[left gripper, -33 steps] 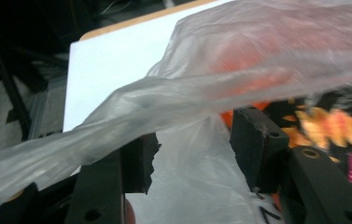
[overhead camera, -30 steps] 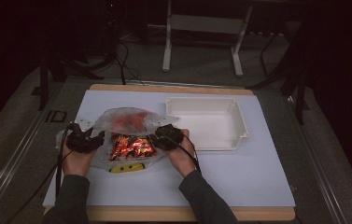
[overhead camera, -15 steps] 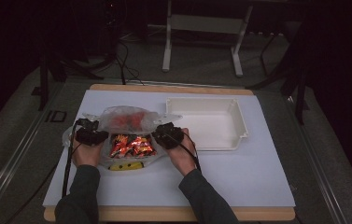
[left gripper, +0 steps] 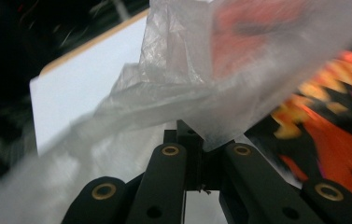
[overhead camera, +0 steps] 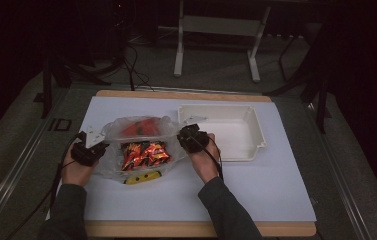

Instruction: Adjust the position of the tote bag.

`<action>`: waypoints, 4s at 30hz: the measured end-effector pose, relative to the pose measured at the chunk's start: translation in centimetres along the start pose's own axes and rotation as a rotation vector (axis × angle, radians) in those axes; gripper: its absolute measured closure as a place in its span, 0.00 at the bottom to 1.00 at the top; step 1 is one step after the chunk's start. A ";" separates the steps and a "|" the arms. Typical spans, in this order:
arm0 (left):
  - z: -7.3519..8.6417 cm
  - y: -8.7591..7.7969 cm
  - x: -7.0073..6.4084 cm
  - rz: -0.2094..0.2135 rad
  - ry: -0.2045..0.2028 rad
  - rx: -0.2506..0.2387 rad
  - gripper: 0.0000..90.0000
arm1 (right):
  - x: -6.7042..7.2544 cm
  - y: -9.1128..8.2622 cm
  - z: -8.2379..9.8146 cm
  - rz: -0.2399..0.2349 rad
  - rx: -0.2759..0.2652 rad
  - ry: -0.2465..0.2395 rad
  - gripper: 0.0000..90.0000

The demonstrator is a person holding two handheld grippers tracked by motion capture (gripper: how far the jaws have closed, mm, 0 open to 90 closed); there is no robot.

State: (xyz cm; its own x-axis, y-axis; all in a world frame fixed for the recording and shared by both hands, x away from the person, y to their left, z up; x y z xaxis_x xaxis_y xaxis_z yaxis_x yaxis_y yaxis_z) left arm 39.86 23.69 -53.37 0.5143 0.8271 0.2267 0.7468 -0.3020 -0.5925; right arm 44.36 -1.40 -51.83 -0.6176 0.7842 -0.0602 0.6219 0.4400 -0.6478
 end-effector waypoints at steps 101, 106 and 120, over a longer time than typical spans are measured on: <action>-1.4 1.9 3.1 -0.220 -0.182 0.170 0.59 | -1.5 1.9 -2.7 0.032 0.007 -0.115 0.97; -0.7 2.5 2.9 -0.198 -0.178 0.217 0.61 | -1.7 1.7 -3.2 0.036 0.002 -0.115 0.97; -1.5 1.3 1.3 -0.168 -0.161 0.119 0.56 | -2.0 1.4 -3.3 0.034 -0.009 -0.087 0.97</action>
State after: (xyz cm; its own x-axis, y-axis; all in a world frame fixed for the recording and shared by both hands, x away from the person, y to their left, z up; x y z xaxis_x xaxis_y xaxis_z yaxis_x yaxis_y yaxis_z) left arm 42.18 23.67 -52.68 0.3065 0.9286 0.2093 0.7566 -0.1042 -0.6455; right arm 48.05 -0.91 -50.16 -0.6357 0.7576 -0.1479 0.6469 0.4183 -0.6377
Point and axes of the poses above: each handheld gripper's, and its own axes: y roughly forward along the jaws, z roughly out of its underside, x roughly to its left, the point moved 10 cm from there along y, roughly forward along the jaws, and after that the axes turned 3 degrees about z, right-handed, at the moved point
